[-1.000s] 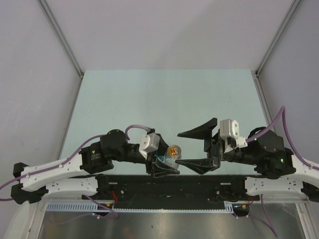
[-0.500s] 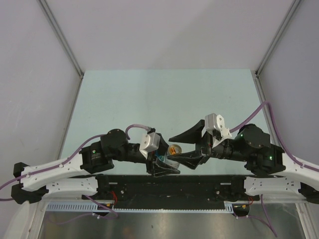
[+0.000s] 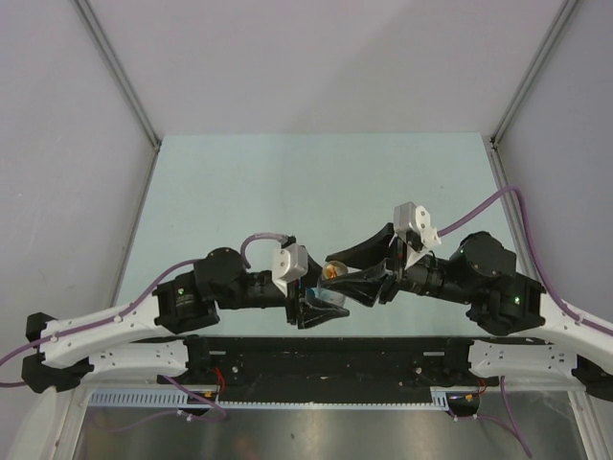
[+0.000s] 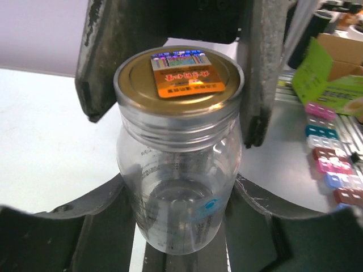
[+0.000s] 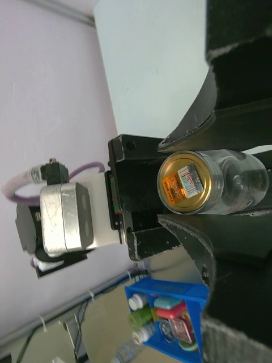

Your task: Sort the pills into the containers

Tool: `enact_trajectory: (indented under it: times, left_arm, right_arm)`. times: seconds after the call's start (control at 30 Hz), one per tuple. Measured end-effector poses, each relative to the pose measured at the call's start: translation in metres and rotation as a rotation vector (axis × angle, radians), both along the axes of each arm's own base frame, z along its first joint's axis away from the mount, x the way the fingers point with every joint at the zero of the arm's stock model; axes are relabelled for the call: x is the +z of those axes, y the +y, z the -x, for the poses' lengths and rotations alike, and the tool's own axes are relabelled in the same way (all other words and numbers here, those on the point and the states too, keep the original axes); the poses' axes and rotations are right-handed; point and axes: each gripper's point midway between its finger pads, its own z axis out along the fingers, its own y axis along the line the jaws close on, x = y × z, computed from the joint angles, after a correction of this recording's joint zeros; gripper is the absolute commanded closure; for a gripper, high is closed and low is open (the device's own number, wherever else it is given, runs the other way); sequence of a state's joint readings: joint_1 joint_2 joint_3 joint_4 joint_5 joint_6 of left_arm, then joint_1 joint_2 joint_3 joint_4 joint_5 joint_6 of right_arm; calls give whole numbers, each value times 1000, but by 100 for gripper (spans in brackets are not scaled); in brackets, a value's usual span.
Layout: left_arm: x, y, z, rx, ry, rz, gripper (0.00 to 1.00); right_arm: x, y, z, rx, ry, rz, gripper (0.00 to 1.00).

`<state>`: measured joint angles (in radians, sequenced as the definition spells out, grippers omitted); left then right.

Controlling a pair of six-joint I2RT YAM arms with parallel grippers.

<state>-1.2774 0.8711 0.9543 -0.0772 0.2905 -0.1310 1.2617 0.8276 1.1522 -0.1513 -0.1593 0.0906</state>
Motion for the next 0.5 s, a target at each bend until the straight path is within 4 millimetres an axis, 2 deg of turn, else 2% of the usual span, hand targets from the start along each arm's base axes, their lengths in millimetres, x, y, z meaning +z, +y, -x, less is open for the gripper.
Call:
enact_trajectory:
  times: [0.17, 0.43, 0.5]
  left_arm:
    - [-5, 0, -30, 164, 1, -17, 100]
    - [-25, 12, -92, 509, -18, -93, 99]
    - [-30, 15, -104, 577, -23, -114, 100]
  right_arm:
    - [-8, 4, -32, -155, 26, 21, 100]
    - [-25, 8, -90, -458, 59, 60, 89]
    - [-28, 8, -99, -510, 67, 63, 76]
